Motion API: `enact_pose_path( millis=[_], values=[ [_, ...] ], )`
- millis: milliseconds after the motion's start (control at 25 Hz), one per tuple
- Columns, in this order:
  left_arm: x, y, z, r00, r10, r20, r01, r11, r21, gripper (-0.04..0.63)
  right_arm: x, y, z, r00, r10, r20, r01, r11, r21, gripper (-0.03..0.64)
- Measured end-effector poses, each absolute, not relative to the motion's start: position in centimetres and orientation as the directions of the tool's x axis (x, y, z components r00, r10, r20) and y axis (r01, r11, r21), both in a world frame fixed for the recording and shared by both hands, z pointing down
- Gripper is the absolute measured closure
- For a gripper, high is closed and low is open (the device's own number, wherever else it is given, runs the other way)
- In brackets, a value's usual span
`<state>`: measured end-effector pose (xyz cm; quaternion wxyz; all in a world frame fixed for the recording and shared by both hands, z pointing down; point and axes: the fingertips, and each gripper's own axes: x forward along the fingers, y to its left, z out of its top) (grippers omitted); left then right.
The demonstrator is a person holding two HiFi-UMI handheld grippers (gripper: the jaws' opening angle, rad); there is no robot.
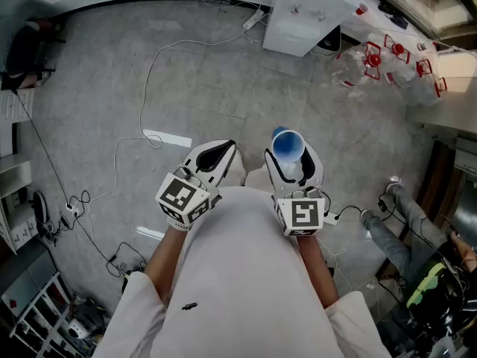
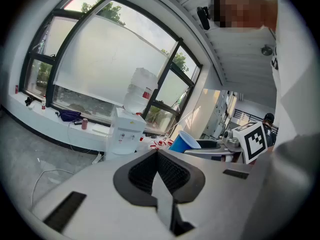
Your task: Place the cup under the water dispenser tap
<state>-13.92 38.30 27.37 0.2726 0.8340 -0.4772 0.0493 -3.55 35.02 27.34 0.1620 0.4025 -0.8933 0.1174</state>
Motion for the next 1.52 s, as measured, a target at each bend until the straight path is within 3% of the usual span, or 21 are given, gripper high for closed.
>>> enact_pose_path(
  millis=[440, 760, 1160, 1520],
  values=[
    [-6.9, 37.6, 21.8, 0.503, -0.818, 0.280, -0.849, -0.408, 0.334, 0.595, 4.4, 35.1, 22.3, -0.588, -0.758, 0.282, -0.800, 0.598, -0.058, 0.285],
    [-2.3, 36.8, 21.2, 0.505, -0.809, 0.301, -0.858, -0.430, 0.281, 0.595, 10.2, 35.0, 21.5, -0.558, -0.791, 0.251, -0.827, 0.556, -0.089, 0.285],
    [0.0, 36.5, 21.1, 0.460, -0.833, 0.309, -0.885, -0.403, 0.233, 0.595, 15.3, 34.1, 21.9, -0.561, -0.799, 0.217, -0.828, 0.550, -0.114, 0.285],
    [-1.5, 33.1, 20.6, 0.436, -0.855, 0.280, -0.895, -0.381, 0.231, 0.595, 14.9, 30.3, 21.7, -0.560, -0.798, 0.221, -0.828, 0.548, -0.120, 0.285]
  ],
)
